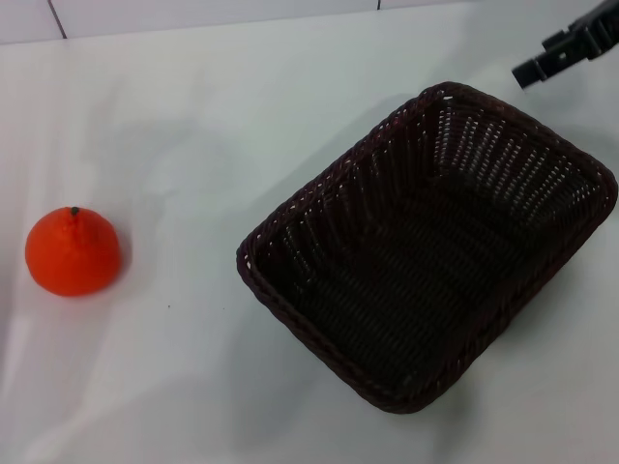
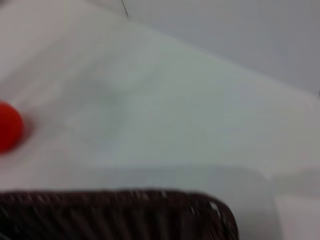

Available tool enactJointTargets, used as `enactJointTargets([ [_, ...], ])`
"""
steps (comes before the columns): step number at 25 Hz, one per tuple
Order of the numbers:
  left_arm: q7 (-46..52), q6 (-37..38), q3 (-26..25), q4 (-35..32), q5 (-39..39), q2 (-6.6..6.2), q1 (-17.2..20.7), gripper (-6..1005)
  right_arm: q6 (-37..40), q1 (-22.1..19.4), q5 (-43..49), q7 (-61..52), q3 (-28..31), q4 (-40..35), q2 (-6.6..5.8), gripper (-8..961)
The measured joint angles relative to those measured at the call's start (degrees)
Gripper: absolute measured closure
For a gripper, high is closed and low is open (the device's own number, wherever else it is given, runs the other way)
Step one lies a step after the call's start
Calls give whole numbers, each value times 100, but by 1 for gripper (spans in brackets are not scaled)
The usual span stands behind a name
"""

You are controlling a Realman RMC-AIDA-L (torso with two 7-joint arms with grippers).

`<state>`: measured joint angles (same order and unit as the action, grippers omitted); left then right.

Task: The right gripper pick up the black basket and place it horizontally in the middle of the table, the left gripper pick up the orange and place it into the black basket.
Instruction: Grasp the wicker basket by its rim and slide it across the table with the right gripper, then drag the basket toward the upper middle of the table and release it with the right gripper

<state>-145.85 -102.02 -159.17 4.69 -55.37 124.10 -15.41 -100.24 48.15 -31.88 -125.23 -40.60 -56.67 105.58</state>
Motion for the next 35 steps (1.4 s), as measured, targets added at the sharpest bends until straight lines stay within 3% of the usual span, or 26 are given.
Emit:
enactJointTargets([
  [7,15,43,0,48,0,0,-40,107,154,22,434,-3,-65,332,76,162],
  [16,21,44,0,46,0,0,-53,116,1057,-2,476,203,-252,1598,143,169],
  [21,21,73,0,45,0,0,-74,122,1144,-24,482,242,-255,1710,178,336],
  [23,22,94,0,44,0,0,-77,124,1137,-44,484,230,-245,1712,179,590],
  [28,-9,101,16,46,-5,0,-70,130,1071,-123,442,181,-90,1724,176,688],
  [35,-18,113,34,136,-40,-6,-33,135,855,-191,180,147,764,2044,86,806],
])
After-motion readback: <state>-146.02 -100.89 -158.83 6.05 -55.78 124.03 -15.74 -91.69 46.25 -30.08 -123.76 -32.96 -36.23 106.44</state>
